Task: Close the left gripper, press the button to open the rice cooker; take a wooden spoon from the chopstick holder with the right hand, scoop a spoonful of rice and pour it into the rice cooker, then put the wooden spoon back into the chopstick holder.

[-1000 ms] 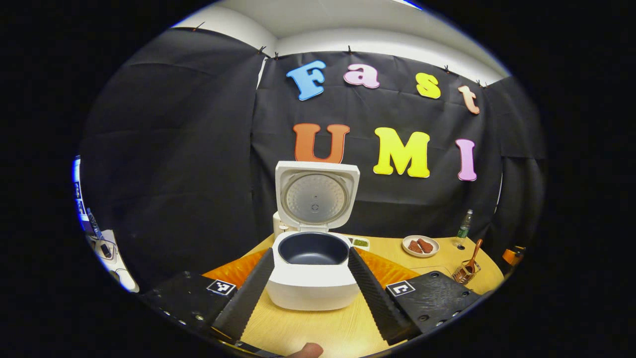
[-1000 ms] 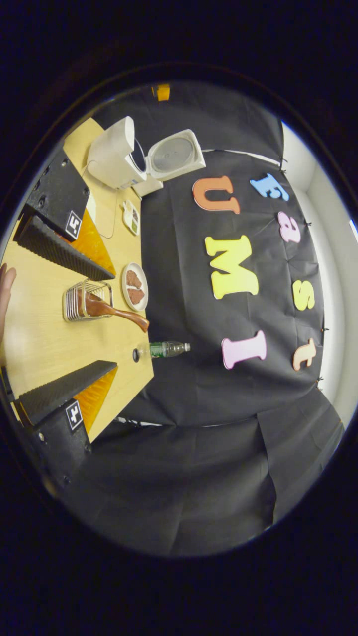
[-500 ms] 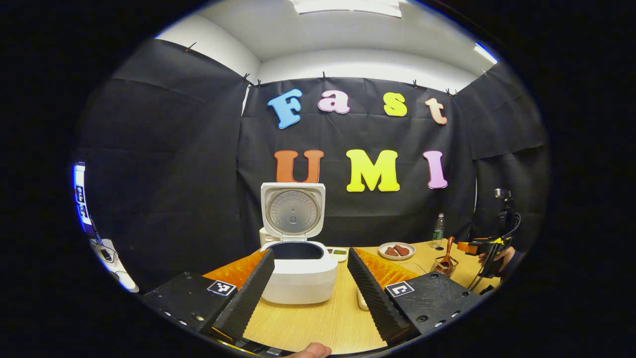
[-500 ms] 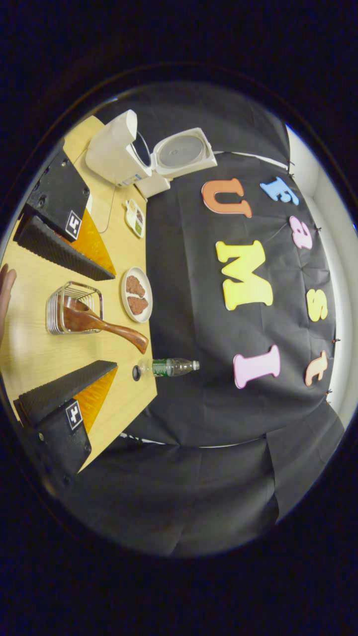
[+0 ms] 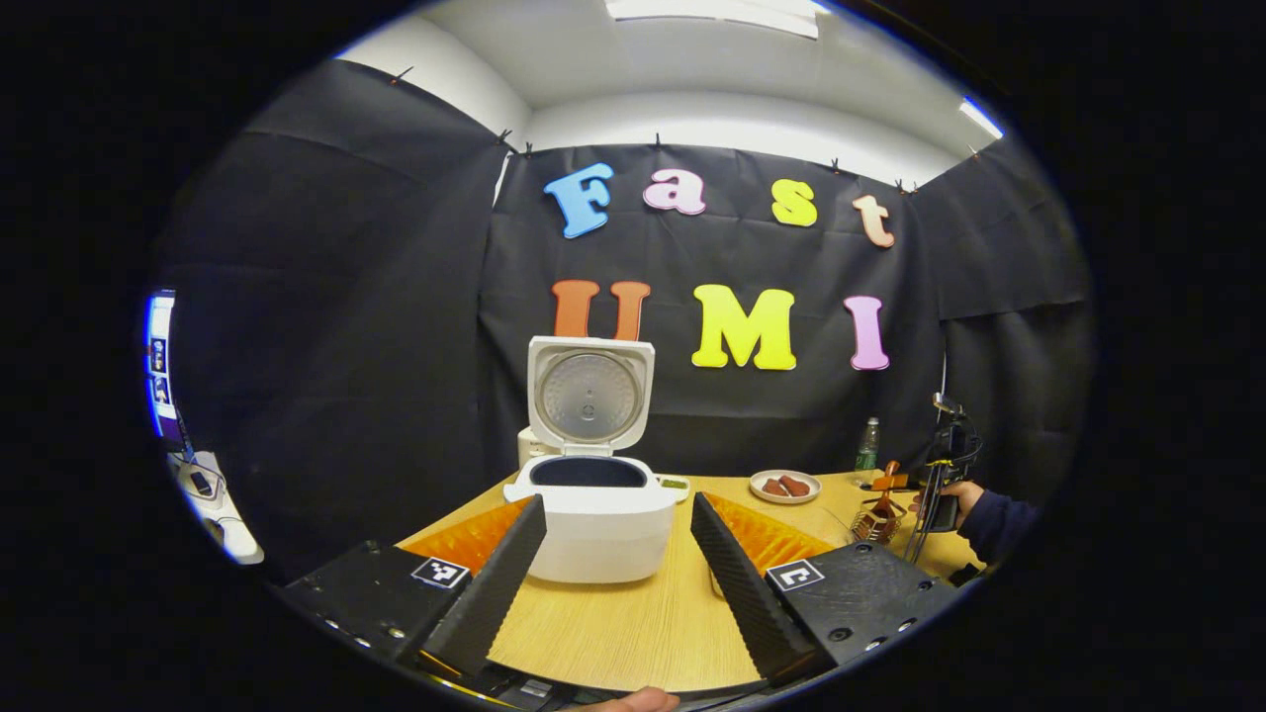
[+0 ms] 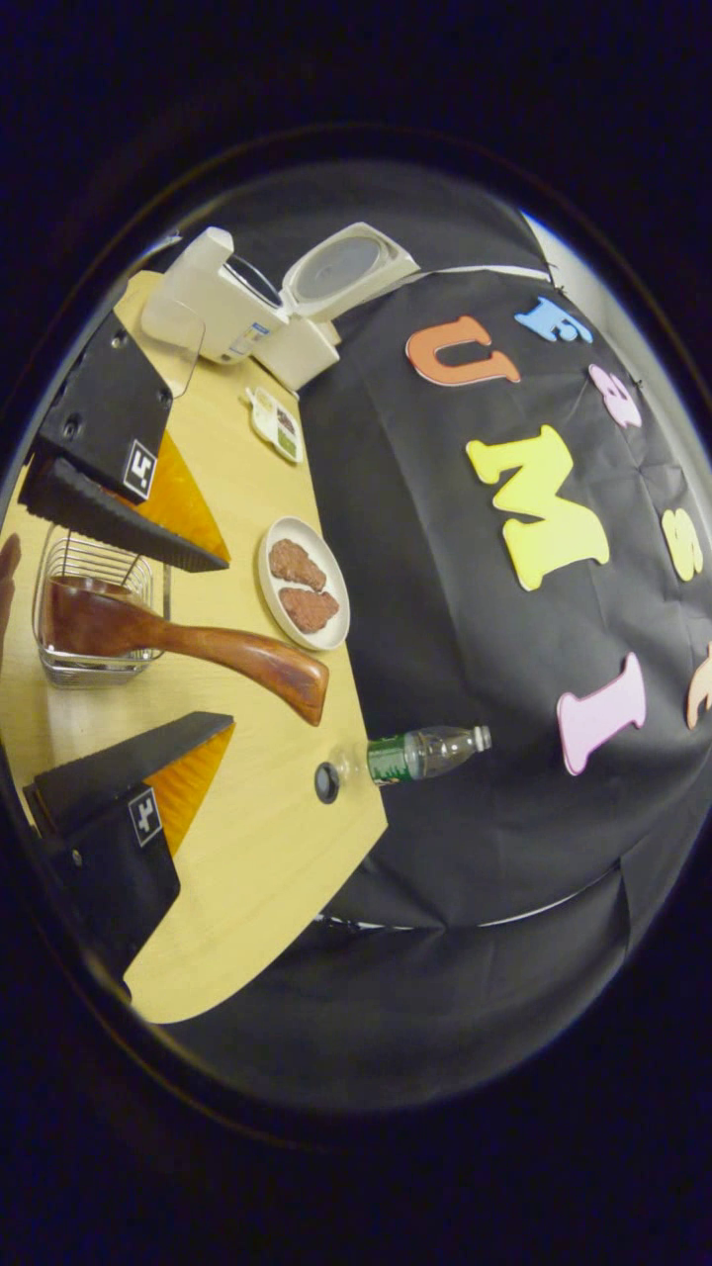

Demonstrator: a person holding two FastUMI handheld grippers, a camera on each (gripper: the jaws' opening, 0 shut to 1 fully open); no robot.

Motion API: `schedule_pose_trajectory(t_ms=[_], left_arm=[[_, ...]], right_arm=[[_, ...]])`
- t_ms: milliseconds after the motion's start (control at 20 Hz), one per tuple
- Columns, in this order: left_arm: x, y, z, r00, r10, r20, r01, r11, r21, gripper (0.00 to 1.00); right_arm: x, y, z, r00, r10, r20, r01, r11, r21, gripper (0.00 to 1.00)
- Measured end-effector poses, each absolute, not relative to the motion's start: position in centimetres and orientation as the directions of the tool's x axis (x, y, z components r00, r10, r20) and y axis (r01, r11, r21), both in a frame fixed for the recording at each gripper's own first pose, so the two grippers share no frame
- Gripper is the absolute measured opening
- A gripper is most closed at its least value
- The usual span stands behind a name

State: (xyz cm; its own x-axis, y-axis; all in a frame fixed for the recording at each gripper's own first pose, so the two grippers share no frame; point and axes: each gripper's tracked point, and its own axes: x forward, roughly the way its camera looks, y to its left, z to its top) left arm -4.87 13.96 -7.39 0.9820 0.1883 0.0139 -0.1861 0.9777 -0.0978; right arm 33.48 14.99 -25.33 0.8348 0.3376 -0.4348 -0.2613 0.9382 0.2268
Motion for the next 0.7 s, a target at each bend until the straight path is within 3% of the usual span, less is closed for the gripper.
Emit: schedule_pose_trajectory(t_ms=[50,100,150,200,300,350,400,500,700], left_arm=[[-4.9,14.2,-7.6,0.981,0.192,0.007,-0.19,0.977,-0.097,0.94],[-4.8,14.1,-7.9,0.982,0.19,0.0,-0.19,0.978,-0.089,0.94],[-4.7,14.1,-8.3,0.982,0.188,-0.011,-0.189,0.979,-0.081,0.94],[-4.7,13.8,-8.5,0.983,0.185,-0.019,-0.186,0.98,-0.075,0.94],[-4.6,13.2,-8.3,0.986,0.168,-0.013,-0.168,0.983,-0.067,0.94],[-4.6,12.8,-8.3,0.987,0.158,-0.011,-0.159,0.985,-0.061,0.94],[-4.6,12.6,-8.4,0.988,0.153,-0.013,-0.153,0.987,-0.052,0.94],[-4.8,12.0,-8.2,0.99,0.142,-0.008,-0.142,0.989,-0.028,0.94],[-5.9,10.9,-7.5,0.994,0.111,0.016,-0.111,0.994,-0.007,0.94]], right_arm=[[33.9,15.1,-26.0,0.829,0.328,-0.452,-0.254,0.942,0.218,0.88],[34.0,15.3,-26.5,0.818,0.334,-0.468,-0.268,0.942,0.204,0.77],[34.2,15.4,-26.6,0.818,0.337,-0.467,-0.27,0.941,0.205,0.72],[34.5,15.7,-26.6,0.819,0.342,-0.46,-0.277,0.939,0.204,0.74],[34.9,15.7,-26.8,0.818,0.329,-0.472,-0.266,0.944,0.197,0.54],[34.8,16.1,-26.8,0.811,0.333,-0.48,-0.27,0.942,0.197,0.53],[34.3,15.9,-26.6,0.815,0.321,-0.482,-0.255,0.946,0.2,0.25],[33.7,17.0,-25.6,0.815,0.334,-0.473,-0.264,0.941,0.21,0.17],[31.8,17.4,-22.5,0.855,0.327,-0.403,-0.289,0.945,0.154,0.11]])
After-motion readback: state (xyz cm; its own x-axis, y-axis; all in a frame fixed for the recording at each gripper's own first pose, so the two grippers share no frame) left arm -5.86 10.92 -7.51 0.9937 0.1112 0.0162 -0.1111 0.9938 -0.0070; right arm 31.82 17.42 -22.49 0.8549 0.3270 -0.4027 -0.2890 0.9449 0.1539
